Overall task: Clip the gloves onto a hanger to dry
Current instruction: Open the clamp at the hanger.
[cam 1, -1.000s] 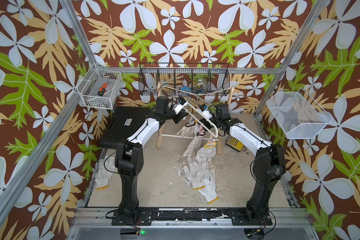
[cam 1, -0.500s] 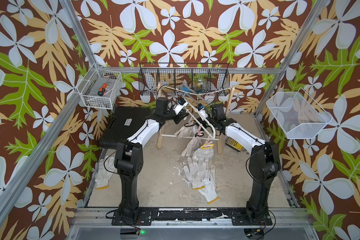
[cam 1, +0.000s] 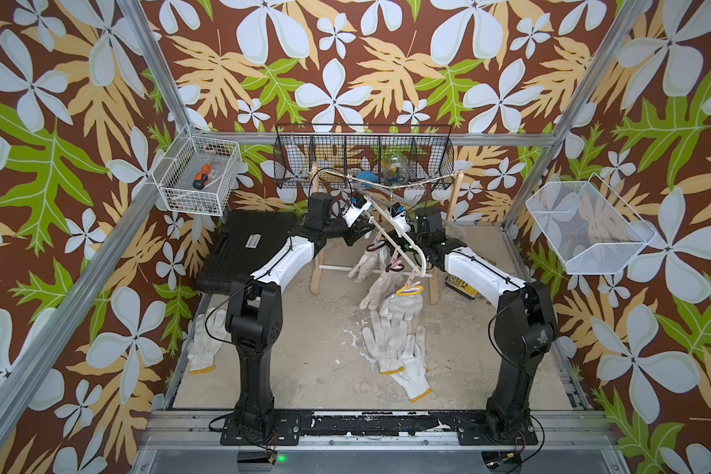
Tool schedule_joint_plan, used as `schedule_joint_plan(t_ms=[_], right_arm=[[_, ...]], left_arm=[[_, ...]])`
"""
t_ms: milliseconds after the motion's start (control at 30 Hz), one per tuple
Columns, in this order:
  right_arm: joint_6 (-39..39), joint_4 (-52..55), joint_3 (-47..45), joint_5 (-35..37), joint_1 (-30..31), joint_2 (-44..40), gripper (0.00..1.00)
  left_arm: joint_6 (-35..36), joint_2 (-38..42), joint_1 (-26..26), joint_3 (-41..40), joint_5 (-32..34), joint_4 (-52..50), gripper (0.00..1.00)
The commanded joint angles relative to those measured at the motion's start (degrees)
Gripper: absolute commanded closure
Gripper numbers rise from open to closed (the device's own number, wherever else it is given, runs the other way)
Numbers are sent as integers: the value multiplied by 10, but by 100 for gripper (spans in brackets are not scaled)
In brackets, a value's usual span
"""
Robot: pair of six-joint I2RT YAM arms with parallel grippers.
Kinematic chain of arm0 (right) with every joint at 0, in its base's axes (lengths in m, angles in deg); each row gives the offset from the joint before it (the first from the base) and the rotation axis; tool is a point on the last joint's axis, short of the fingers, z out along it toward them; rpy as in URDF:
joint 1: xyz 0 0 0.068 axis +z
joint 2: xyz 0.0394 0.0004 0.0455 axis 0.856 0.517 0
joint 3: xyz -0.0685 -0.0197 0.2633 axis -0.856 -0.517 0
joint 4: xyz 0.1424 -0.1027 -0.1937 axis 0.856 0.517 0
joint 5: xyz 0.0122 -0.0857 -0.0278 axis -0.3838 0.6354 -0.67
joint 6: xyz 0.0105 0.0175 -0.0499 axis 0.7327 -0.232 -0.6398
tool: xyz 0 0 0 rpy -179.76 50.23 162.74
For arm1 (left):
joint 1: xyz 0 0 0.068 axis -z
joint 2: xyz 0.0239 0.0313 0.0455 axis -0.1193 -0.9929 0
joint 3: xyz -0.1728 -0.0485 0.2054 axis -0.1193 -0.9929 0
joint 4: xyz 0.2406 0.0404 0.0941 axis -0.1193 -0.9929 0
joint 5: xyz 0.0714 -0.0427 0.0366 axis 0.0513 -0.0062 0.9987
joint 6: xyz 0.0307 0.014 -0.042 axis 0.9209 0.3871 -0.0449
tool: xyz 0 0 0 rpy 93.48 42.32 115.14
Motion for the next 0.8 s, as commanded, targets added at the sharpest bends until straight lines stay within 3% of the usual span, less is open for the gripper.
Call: schedule_joint_plan(t_ms=[0,333,500,767], right_arm=[[-27,33,23,70,4,16,100],[-83,28,21,172,23,13,100],[-54,-4,9,171,19,-2,100],[34,-135,-56,91,10,-39,100]], left_arm=[[-7,11,0,-11,-33,24,75],[-21,12,0,-17,-41,54,75],[-25,14,0,-27,-46,62,75],[-25,16,0,-35,-49,70,75]])
